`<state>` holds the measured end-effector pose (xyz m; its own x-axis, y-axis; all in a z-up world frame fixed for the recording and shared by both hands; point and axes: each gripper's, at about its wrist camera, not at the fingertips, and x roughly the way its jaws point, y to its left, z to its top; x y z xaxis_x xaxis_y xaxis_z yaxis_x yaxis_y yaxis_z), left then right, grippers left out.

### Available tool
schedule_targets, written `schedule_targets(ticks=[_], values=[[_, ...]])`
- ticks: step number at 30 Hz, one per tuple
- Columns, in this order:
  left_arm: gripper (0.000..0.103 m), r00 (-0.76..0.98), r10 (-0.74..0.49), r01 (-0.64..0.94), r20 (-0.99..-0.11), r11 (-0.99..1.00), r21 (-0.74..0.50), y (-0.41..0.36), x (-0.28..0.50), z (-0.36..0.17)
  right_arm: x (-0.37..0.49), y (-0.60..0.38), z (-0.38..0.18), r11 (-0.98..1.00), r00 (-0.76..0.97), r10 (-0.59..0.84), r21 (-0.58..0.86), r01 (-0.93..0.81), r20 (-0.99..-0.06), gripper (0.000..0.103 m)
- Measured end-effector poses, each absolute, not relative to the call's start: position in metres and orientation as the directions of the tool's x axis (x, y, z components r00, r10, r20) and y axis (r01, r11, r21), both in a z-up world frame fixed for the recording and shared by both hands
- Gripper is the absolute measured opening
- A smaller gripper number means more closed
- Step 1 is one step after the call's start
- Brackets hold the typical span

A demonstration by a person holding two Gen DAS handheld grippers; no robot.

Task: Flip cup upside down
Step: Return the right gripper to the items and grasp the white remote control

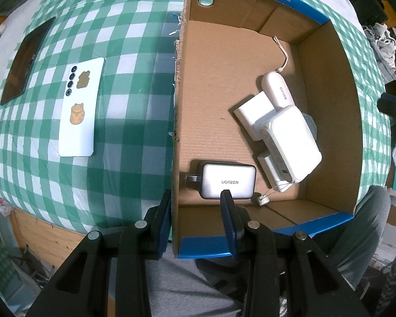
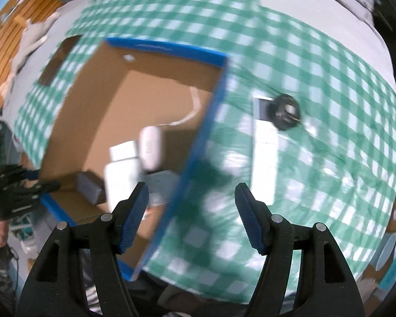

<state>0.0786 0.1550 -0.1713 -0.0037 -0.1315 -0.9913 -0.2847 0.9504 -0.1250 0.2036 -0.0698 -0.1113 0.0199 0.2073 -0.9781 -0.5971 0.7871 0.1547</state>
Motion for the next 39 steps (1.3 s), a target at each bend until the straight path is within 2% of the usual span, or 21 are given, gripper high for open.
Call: schedule_targets(ticks=[9, 27, 33, 35, 39], values=[[0.035, -0.006, -0.137, -0.286, -0.991, 0.95, -0.129, 0.155, 0.079, -0.171, 0.25, -0.109, -0.16, 0.853, 0.0, 0.154, 0.133, -0.505, -0.988, 0.068], [0.035, -0.019, -0.145, -0.298, -0.989, 0.945, -0.133, 0.158, 0.079, -0.175, 0.303, -0.106, -0.243, 0.865, -0.054, 0.105, 0.118, -0.487, -0.993, 0.068], [0.035, -0.025, -0.143, -0.297, -0.989, 0.946, -0.13, 0.158, 0.079, -0.178, 0.31, -0.105, -0.254, 0.868, -0.067, 0.104, 0.124, -0.481, -0.992, 0.067], [0.035, -0.028, -0.141, -0.298, -0.99, 0.946, -0.127, 0.158, 0.08, -0.18, 0.308, -0.103, -0.254, 0.865, -0.065, 0.091, 0.111, -0.49, -0.994, 0.064], [0.035, -0.029, -0.132, -0.293, -0.991, 0.949, -0.118, 0.155, 0.081, -0.18, 0.311, -0.099, -0.254, 0.86, -0.064, 0.065, 0.088, -0.503, -0.996, 0.041]])
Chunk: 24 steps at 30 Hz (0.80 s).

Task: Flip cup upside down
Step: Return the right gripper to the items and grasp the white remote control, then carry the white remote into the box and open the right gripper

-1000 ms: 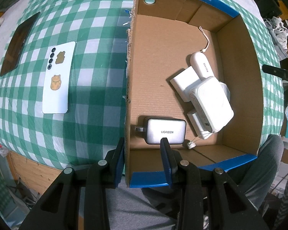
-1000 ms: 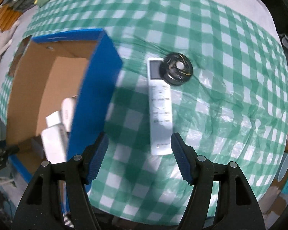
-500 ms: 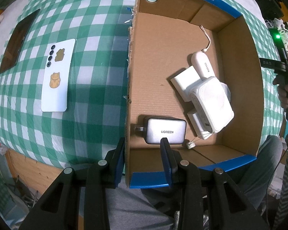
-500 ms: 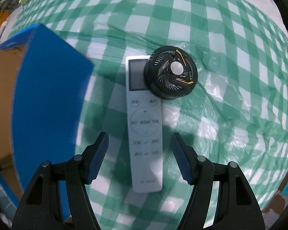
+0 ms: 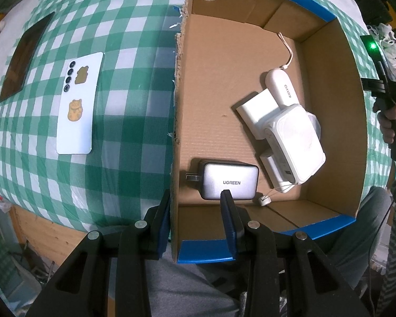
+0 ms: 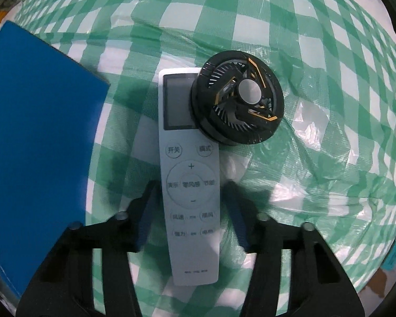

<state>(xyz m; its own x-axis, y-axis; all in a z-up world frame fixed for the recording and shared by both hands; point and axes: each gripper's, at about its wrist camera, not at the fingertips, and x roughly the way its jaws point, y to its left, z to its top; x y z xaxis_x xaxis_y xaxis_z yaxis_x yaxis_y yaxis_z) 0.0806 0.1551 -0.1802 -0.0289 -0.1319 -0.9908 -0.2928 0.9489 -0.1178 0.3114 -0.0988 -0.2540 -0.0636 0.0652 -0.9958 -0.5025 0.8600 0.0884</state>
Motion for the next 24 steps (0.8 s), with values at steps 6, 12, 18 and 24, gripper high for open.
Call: schedule_targets(ticks=[6, 12, 18, 24], values=[[0.035, -0.03, -0.125, -0.289, -0.992, 0.951, -0.112, 0.153, 0.08, -0.18, 0.296, -0.095, -0.249, 0.853, -0.083, 0.052, 0.087, -0.515, -0.995, 0.04], [0.035, -0.03, -0.126, -0.289, -0.992, 0.951, -0.112, 0.153, 0.082, -0.18, 0.274, -0.095, -0.245, 0.852, -0.098, 0.047, 0.091, -0.515, -0.994, 0.04], [0.035, -0.033, -0.121, -0.29, -0.992, 0.951, -0.106, 0.153, 0.085, -0.183, 0.248, -0.096, -0.237, 0.84, -0.109, 0.063, 0.112, -0.531, -0.992, 0.04], [0.035, -0.033, -0.119, -0.286, -0.992, 0.953, -0.105, 0.153, 0.087, -0.185, 0.221, -0.104, -0.226, 0.834, -0.105, 0.076, 0.121, -0.538, -0.992, 0.04]])
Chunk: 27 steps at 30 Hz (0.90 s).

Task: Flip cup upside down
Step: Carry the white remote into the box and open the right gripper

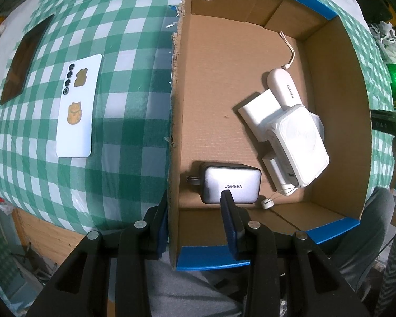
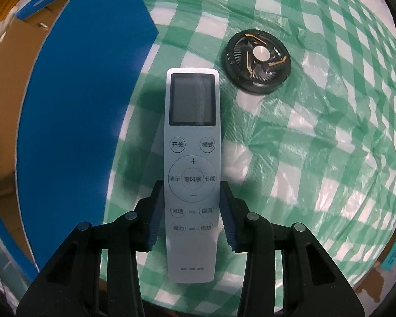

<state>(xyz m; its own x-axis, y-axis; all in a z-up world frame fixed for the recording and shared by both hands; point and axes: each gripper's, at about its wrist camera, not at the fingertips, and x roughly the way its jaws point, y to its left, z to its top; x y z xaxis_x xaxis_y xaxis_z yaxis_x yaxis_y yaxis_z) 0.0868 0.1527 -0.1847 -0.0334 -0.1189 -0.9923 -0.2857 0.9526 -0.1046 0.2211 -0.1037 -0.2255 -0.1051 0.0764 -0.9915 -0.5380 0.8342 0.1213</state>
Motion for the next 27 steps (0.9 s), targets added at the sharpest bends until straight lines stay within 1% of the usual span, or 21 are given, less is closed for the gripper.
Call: schedule_targets(ticks=[5, 11, 15, 21, 27], values=[[0.035, -0.034, -0.118, -0.285, -0.992, 0.953, -0.103, 0.152, 0.088, -0.186, 0.213, -0.12, -0.216, 0.835, -0.115, 0.089, 0.137, -0.533, -0.989, 0.04], [0.035, -0.034, -0.12, -0.286, -0.992, 0.952, -0.105, 0.151, 0.089, -0.186, 0.204, -0.122, -0.183, 0.828, -0.096, 0.094, 0.131, -0.544, -0.991, 0.04], [0.035, -0.034, -0.118, -0.287, -0.992, 0.952, -0.104, 0.152, 0.089, -0.185, 0.206, -0.107, -0.158, 0.812, -0.083, 0.108, 0.137, -0.568, -0.991, 0.04], [0.035, -0.032, -0.12, -0.288, -0.992, 0.952, -0.105, 0.152, 0.088, -0.184, 0.184, -0.079, -0.103, 0.766, -0.065, 0.161, 0.166, -0.621, -0.985, 0.04], [0.035, -0.033, -0.12, -0.287, -0.992, 0.952, -0.106, 0.152, 0.088, -0.185, 0.181, -0.042, -0.092, 0.713, -0.078, 0.204, 0.203, -0.671, -0.976, 0.04]])
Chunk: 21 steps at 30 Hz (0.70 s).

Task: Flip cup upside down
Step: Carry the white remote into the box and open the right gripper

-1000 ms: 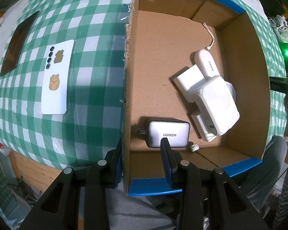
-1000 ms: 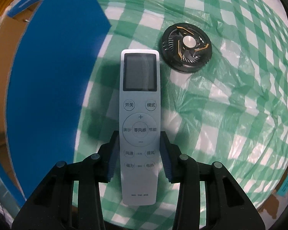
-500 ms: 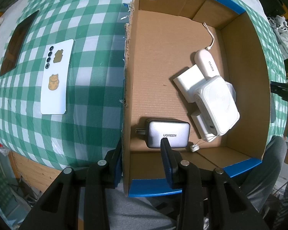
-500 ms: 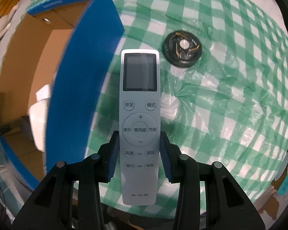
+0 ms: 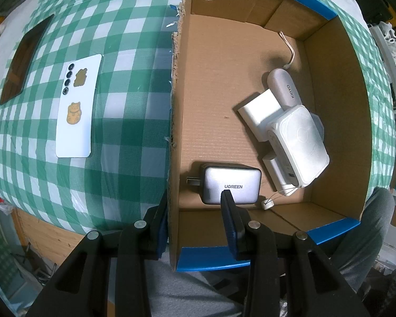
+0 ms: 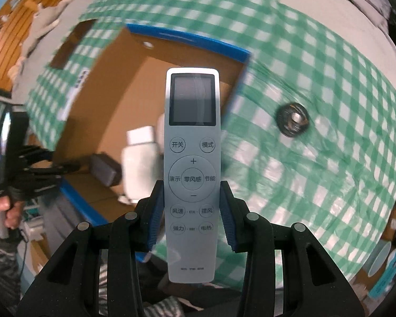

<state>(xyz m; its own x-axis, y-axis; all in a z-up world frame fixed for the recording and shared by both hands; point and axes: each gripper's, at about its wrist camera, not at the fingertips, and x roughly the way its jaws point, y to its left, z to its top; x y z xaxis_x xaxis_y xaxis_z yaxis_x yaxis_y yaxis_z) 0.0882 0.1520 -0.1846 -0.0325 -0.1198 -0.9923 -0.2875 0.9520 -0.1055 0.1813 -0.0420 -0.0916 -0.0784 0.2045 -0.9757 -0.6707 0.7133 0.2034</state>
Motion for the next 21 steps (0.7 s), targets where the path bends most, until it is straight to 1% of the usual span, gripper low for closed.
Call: schedule_targets(ticks=[7, 21], values=[[0.035, -0.027, -0.121, -0.295, -0.992, 0.949, -0.108, 0.154, 0.086, -0.182, 0.159, 0.001, -0.102, 0.666, -0.108, 0.191, 0.21, -0.716, -0.976, 0.04], [0.035, -0.029, -0.121, -0.289, -0.992, 0.951, -0.107, 0.154, 0.083, -0.181, 0.133, 0.049, -0.159, 0.666, -0.165, 0.123, 0.205, -0.717, -0.978, 0.04]])
